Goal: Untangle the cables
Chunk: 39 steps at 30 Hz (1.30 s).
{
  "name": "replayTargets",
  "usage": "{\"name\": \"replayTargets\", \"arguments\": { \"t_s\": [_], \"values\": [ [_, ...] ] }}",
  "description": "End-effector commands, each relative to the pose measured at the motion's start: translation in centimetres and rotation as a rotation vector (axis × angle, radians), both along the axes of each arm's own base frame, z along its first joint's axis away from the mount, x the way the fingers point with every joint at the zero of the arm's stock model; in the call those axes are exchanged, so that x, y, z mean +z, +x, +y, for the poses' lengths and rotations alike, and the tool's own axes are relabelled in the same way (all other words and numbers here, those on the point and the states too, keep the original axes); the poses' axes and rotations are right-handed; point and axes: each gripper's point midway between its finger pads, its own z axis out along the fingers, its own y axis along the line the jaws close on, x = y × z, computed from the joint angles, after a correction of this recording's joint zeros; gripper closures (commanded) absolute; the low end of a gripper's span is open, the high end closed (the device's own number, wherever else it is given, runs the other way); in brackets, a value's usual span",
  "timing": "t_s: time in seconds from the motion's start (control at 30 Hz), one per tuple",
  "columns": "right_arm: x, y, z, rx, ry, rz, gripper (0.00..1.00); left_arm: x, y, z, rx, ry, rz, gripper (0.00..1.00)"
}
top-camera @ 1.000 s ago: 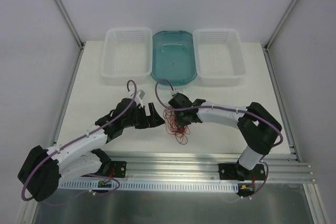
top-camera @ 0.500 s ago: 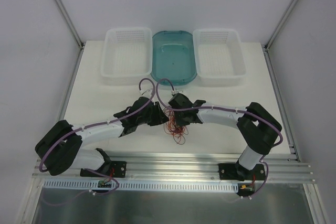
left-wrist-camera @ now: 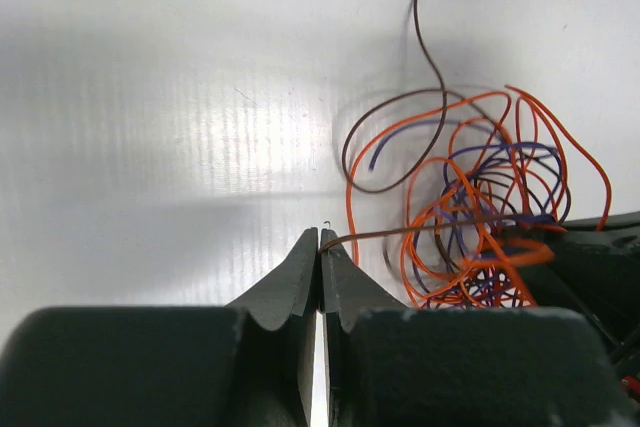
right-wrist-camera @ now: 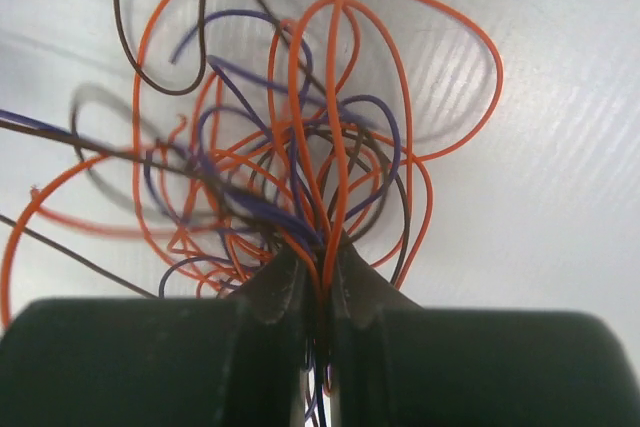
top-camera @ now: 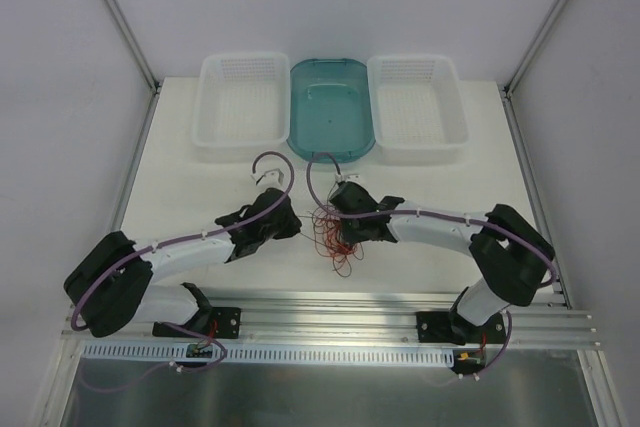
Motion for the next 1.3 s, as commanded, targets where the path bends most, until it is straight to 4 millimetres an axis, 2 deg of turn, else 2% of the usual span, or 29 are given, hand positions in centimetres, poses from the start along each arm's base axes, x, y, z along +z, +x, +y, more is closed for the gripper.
{"name": "replayTargets", "arguments": {
  "t_s": [0.0,0.03,0.07,0.17,0.27,0.47,0.57,0.73,0.87,0.9,0.97,1.0,1.1,1.13,1.27],
  "values": [
    [1.6,0.2,-3.3,-0.053,-0.046,-0.064,0.99,0.3,1.1,5.9,0.163,0.142,-0.063,1.0],
    [2.5,0.3,-3.9,-0.064,-0.036,-0.08,0.99,0.3,1.4,7.1,0.208,0.145,-0.063,1.0],
    [2.7,0.3,-4.6,-0.076,-0.043,-0.086,0.99,-0.4,0.9,8.2,0.229,0.163,-0.04,1.0],
    [3.4,0.5,-7.3,-0.127,-0.076,-0.113,0.99,-0.5,0.8,10.5,0.3,0.136,-0.027,1.0],
    [3.8,1.1,-10.9,-0.205,-0.128,-0.144,0.99,-0.5,0.4,12.7,0.365,0.13,-0.018,1.0],
    [4.3,1.0,-15.1,-0.29,-0.139,-0.153,0.99,1.4,-0.1,14.5,0.411,0.131,-0.078,1.0],
    [4.7,0.8,-16.0,-0.303,-0.142,-0.156,0.99,2.5,-0.3,15.4,0.426,0.142,-0.107,1.0],
    [5.4,0.7,-14.7,-0.267,-0.071,-0.156,0.94,3.6,-0.4,14.6,0.367,0.118,-0.123,1.0],
    [5.9,0.5,-14.4,-0.24,-0.064,-0.145,0.58,3.8,-0.7,13.7,0.313,0.099,-0.107,1.0],
    [6.5,0.6,-14.2,-0.232,-0.057,-0.155,0.42,4.0,-0.7,13.3,0.289,0.096,-0.11,1.0],
    [7.4,0.2,-13.9,-0.195,-0.066,-0.175,0.32,4.4,-0.9,12.4,0.239,0.075,-0.104,1.0],
    [8.5,0.2,-13.6,-0.181,-0.067,-0.193,0.27,4.6,-0.9,12.1,0.214,0.074,-0.106,1.0],
    [10.6,-0.4,-13.1,-0.123,-0.116,-0.247,0.25,4.8,-1.3,11.1,0.165,0.044,-0.088,1.0],
    [12.0,-0.2,-12.5,-0.115,-0.106,-0.276,0.25,4.8,-1.4,11.0,0.157,0.038,-0.086,1.0],
    [13.4,-0.9,-10.3,-0.054,-0.071,-0.301,0.25,4.7,-1.6,10.6,0.137,0.024,-0.076,1.0]
  ]
}}
